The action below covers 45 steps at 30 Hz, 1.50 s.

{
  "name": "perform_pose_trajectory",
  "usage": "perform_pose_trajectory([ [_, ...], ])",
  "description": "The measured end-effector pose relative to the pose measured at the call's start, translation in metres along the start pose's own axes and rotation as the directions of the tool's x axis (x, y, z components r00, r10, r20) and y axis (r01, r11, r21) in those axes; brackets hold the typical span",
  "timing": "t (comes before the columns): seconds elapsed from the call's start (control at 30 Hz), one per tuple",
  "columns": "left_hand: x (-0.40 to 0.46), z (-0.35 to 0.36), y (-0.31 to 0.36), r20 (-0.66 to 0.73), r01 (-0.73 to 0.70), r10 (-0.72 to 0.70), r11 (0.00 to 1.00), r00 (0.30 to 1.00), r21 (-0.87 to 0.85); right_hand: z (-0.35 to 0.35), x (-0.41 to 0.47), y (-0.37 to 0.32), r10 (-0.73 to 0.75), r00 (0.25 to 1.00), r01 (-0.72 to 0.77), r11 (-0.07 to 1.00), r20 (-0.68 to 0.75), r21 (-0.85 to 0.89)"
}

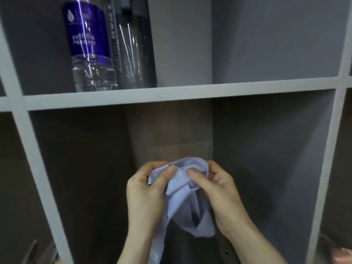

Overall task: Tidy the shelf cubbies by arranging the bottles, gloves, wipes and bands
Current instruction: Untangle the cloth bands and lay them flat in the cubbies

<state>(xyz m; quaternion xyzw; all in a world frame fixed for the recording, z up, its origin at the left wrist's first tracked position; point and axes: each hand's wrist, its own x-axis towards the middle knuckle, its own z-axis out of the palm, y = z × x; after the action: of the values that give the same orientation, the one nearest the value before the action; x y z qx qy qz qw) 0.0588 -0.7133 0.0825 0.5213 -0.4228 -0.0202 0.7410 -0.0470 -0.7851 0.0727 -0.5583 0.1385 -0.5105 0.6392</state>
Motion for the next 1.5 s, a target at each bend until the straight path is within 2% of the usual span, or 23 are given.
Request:
perform_pose_trajectory([
  [0.07,0.003,-0.003,-0.001,-0.059,0.016,-0.016,1.000,0.998,-0.011,-0.003,0.002,-0.001,-0.026,0.995,0.025,1.000,-0.100,-0.005],
  [0.13,0.006,-0.007,0.001,-0.098,0.058,-0.063,0.997,0.993,-0.056,-0.005,0.001,-0.003,-0.004,0.992,0.011,0.998,-0.123,0.054],
  [0.27,0.003,-0.011,0.002,-0.093,0.147,-0.155,0.985,0.983,-0.096,-0.005,-0.007,-0.007,0.135,0.990,-0.130,0.988,-0.043,0.086],
  [0.37,-0.004,-0.014,-0.003,-0.082,0.200,-0.208,0.975,0.975,-0.100,0.000,-0.014,-0.006,0.273,0.962,-0.268,0.954,-0.022,0.132],
  [0.43,-0.007,-0.017,-0.004,-0.078,0.243,-0.254,0.961,0.964,-0.132,0.002,-0.018,-0.003,0.329,0.944,-0.331,0.938,0.038,0.103],
  [0.5,-0.009,-0.020,-0.005,-0.079,0.250,-0.261,0.960,0.962,-0.125,0.001,-0.021,-0.001,0.289,0.954,-0.284,0.957,0.082,-0.062],
  [0.6,-0.011,-0.026,-0.004,-0.077,0.193,-0.198,0.979,0.977,-0.069,-0.004,-0.023,-0.003,0.171,0.972,-0.113,0.940,0.160,-0.321],
  [0.67,-0.013,-0.028,-0.003,-0.069,0.150,-0.152,0.988,0.986,-0.026,-0.007,-0.026,-0.007,0.165,0.956,-0.066,0.925,0.241,-0.373],
  [0.73,-0.014,-0.029,-0.003,-0.067,0.135,-0.135,0.991,0.989,-0.001,-0.007,-0.029,-0.012,0.171,0.944,-0.065,0.935,0.284,-0.348],
  [0.87,-0.016,-0.028,-0.008,-0.100,0.145,-0.147,0.989,0.984,-0.031,-0.010,-0.029,-0.004,0.062,0.993,-0.030,0.953,0.099,-0.302],
  [0.93,-0.015,-0.029,-0.012,-0.153,0.166,-0.172,0.985,0.973,-0.055,-0.012,-0.028,0.001,0.043,0.999,-0.043,0.990,-0.001,-0.136],
  [1.0,-0.013,-0.030,-0.016,-0.230,0.181,-0.200,0.978,0.952,-0.102,-0.015,-0.024,0.003,0.084,0.994,-0.077,0.993,-0.076,0.090],
  [1.07,-0.012,-0.031,-0.018,-0.275,0.204,-0.256,0.958,0.927,-0.202,-0.020,-0.021,0.003,0.118,0.989,-0.089,0.958,-0.090,0.273],
  [1.13,-0.014,-0.031,-0.018,-0.275,0.220,-0.298,0.934,0.914,-0.283,-0.023,-0.020,0.000,0.114,0.989,-0.073,0.926,-0.091,0.370],
  [1.33,-0.014,-0.031,-0.022,-0.245,0.256,-0.417,0.829,0.875,-0.498,-0.033,-0.019,0.005,0.161,0.966,-0.087,0.939,-0.203,0.333],
  [1.5,-0.014,-0.034,-0.028,-0.257,0.248,-0.435,0.808,0.863,-0.535,-0.052,-0.017,0.010,0.207,0.942,-0.131,0.951,-0.265,0.278],
])
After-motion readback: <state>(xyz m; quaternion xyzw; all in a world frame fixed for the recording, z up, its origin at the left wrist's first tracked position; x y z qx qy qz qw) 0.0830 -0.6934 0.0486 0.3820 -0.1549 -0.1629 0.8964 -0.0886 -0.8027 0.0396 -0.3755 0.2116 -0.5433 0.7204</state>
